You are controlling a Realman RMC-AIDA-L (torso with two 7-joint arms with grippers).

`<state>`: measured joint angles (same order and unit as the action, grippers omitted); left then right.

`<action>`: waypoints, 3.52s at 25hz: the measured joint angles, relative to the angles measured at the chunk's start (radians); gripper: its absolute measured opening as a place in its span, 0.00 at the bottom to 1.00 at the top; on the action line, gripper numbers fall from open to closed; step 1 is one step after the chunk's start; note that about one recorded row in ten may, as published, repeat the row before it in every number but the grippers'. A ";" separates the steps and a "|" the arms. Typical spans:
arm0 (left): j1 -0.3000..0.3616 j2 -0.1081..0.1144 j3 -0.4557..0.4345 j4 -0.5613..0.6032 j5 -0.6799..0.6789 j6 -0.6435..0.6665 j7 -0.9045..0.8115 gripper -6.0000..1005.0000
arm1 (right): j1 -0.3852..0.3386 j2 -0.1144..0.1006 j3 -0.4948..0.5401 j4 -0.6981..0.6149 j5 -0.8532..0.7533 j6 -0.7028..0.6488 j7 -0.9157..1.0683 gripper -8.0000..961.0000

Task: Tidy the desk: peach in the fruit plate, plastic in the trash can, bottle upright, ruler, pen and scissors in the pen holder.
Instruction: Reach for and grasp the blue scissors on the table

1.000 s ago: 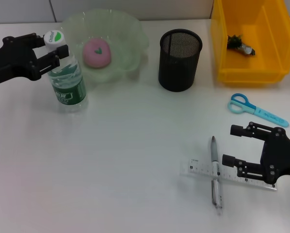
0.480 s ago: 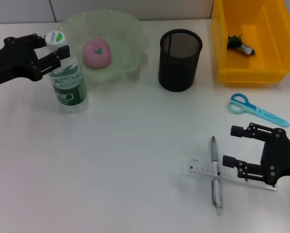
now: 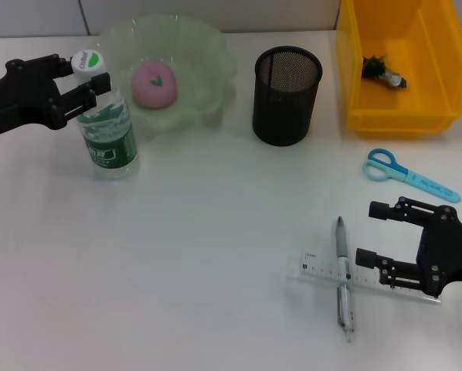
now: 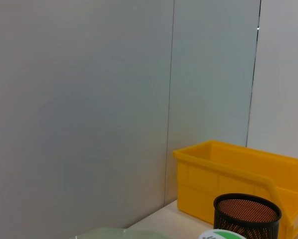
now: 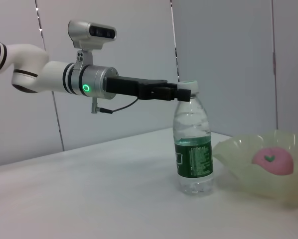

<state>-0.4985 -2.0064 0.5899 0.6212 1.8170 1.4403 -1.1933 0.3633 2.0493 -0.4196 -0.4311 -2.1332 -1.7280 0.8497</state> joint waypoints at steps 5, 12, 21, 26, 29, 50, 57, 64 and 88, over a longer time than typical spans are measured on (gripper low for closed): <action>0.000 0.000 0.006 0.000 0.001 -0.012 0.000 0.45 | 0.000 0.000 -0.001 0.000 0.001 0.002 0.000 0.77; 0.000 -0.001 0.007 0.001 0.001 -0.012 0.000 0.45 | 0.001 0.000 0.001 0.001 0.001 0.003 0.000 0.77; 0.000 -0.002 0.007 0.003 0.001 -0.012 0.000 0.45 | 0.002 0.001 0.001 0.003 0.001 0.005 0.000 0.77; 0.000 -0.004 0.007 0.003 0.001 -0.012 0.010 0.45 | 0.003 0.002 0.001 0.003 0.001 0.005 0.000 0.77; 0.000 -0.011 0.003 0.008 0.001 -0.012 0.011 0.47 | 0.003 0.002 0.001 0.003 0.001 0.005 0.000 0.77; 0.002 -0.011 -0.001 0.012 -0.005 -0.012 0.015 0.78 | 0.003 0.002 0.001 0.003 0.001 0.005 0.000 0.77; 0.002 -0.012 -0.027 0.008 -0.039 -0.007 0.015 0.79 | 0.003 0.002 0.001 0.003 0.001 0.005 0.001 0.77; 0.034 -0.011 -0.037 0.000 -0.211 0.090 0.000 0.79 | 0.003 0.002 0.003 0.003 0.001 0.006 0.002 0.77; 0.130 -0.046 0.191 -0.186 -0.138 0.335 0.180 0.78 | 0.031 0.002 0.000 0.009 0.001 -0.020 0.026 0.77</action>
<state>-0.3684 -2.0527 0.7809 0.4355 1.6787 1.7758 -1.0134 0.3942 2.0509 -0.4195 -0.4221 -2.1322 -1.7483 0.8758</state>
